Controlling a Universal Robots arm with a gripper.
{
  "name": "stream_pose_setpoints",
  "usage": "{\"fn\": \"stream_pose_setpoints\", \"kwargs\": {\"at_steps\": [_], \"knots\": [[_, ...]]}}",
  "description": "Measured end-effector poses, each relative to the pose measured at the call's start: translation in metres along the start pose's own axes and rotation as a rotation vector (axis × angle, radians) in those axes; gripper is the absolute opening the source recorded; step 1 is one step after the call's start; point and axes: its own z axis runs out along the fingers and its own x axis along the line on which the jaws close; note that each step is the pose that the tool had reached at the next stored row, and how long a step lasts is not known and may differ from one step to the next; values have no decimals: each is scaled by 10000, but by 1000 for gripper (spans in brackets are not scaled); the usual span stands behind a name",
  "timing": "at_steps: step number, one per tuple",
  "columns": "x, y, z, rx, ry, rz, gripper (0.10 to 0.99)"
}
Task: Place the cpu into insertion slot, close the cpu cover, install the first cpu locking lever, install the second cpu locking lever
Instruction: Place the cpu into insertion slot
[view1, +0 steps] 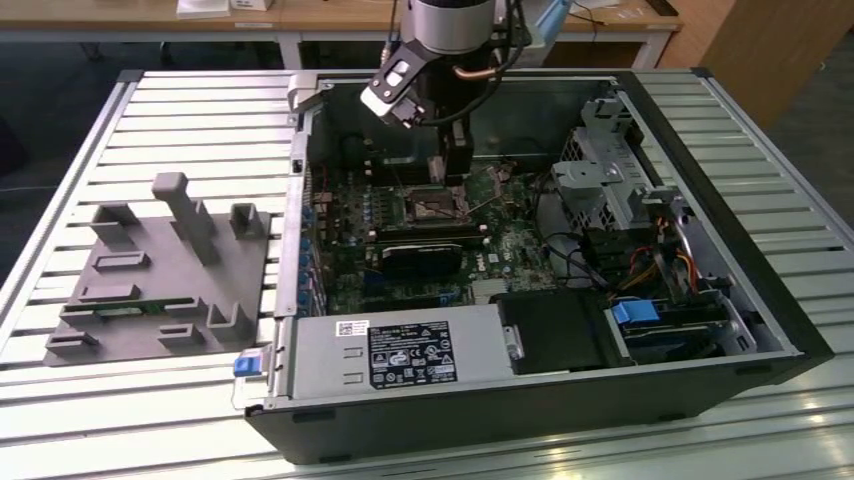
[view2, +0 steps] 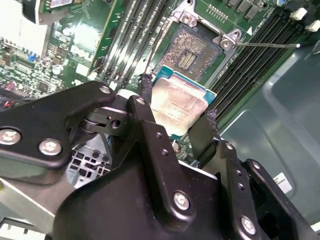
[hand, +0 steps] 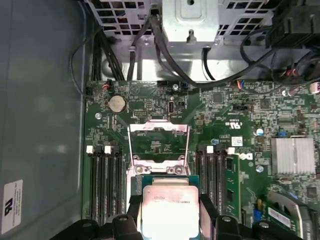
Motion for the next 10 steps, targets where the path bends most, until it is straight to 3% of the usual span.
{"fn": "stream_pose_setpoints", "kwargs": {"at_steps": [10], "knots": [[9, -19, 129, 4, 16, -193, 541]]}}
